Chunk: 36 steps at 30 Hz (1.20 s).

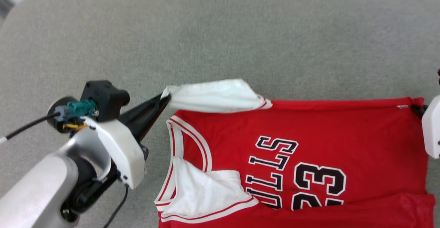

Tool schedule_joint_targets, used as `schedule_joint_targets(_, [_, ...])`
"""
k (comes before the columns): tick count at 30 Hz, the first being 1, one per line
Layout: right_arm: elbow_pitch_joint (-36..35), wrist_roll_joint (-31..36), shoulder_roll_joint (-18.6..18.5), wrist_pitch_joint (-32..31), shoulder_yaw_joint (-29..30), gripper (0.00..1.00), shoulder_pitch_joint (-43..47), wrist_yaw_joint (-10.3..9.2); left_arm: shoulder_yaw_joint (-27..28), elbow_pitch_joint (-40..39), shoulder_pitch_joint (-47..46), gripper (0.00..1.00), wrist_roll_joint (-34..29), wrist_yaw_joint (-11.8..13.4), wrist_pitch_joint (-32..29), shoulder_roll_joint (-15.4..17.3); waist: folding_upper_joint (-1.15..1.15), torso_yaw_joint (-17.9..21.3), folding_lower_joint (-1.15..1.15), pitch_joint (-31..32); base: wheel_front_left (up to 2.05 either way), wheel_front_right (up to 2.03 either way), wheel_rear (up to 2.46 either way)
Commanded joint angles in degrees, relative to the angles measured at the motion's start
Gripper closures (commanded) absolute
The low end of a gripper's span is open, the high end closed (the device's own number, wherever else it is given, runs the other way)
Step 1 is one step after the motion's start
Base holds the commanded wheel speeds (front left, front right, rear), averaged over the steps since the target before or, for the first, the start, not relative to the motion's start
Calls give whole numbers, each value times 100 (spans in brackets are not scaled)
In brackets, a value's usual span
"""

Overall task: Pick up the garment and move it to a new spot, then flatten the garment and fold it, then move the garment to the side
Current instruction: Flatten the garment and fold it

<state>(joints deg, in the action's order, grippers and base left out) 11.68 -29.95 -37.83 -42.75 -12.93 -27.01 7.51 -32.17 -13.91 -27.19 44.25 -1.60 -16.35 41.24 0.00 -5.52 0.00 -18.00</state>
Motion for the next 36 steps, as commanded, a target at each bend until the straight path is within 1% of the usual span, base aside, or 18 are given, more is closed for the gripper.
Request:
schedule_joint_targets(1, [-88, -47, -36, 101, 76, 100, 186, -4, 9, -3, 183, 100, 37, 52, 45, 43, 0, 107, 0, 342, 0, 0, 0])
schedule_joint_targets(3, [-250, -106, 4, 283, 208, 100, 422, -4, 31, -57, 428, 100, 151, 117, 106, 63, 0, 138, 0, 494, 0, 0, 0])
schedule_joint_targets(5, [-400, -185, 136, 481, 352, 100, 712, -4, 40, -132, 730, 100, 265, 189, 140, 118, 0, 172, 0, 625, 0, 0, 0])
schedule_joint_targets(9, [-693, -187, 144, 718, 510, 100, 1391, -4, 11, -303, 1285, 100, 370, 352, 164, 293, 0, 187, 0, 793, 0, 0, 0])
schedule_joint_targets(16, [-932, -157, 304, 915, 666, 100, 2547, -4, -280, -456, 2147, 100, 584, 457, 112, 402, 0, 186, 0, 932, 0, 0, 0])
schedule_joint_targets(20, [-905, -82, 228, 949, 572, 100, 2924, -4, -496, -249, 2418, 100, 594, 372, 57, 412, 0, 199, 0, 925, 0, 0, 0])
schedule_joint_targets(23, [-865, -48, 144, 1001, 497, 100, 3018, -4, -656, 52, 2462, 100, 491, 261, 80, 367, 0, 216, 0, 905, 0, 0, 0])
schedule_joint_targets(24, [-865, -48, 144, 1001, 497, 100, 3018, -4, -656, 52, 2462, 100, 491, 261, 80, 367, 0, 216, 0, 905, 0, 0, 0])
schedule_joint_targets(26, [-855, -51, 94, 1004, 357, 100, 3058, -4, -780, 261, 2439, 100, 388, 181, 66, 336, 0, 229, 0, 884, 0, 0, 0])
schedule_joint_targets(32, [-786, -19, -68, 1119, 1, 100, 2919, -4, -1017, 856, 2248, 100, 124, 11, 173, 111, 0, 264, 0, 790, 0, 0, 0])
schedule_joint_targets(35, [-663, -10, -80, 1204, -165, 100, 2824, -4, -1115, 1087, 2165, 100, 36, -55, 214, -37, 0, 269, 0, 745, 0, 0, 0])
schedule_joint_targets(36, [-635, -18, -58, 1248, -202, 69, 2791, -4, -1142, 1149, 2141, 100, 40, -87, 235, -91, 0, 269, 0, 731, 0, 0, 0])
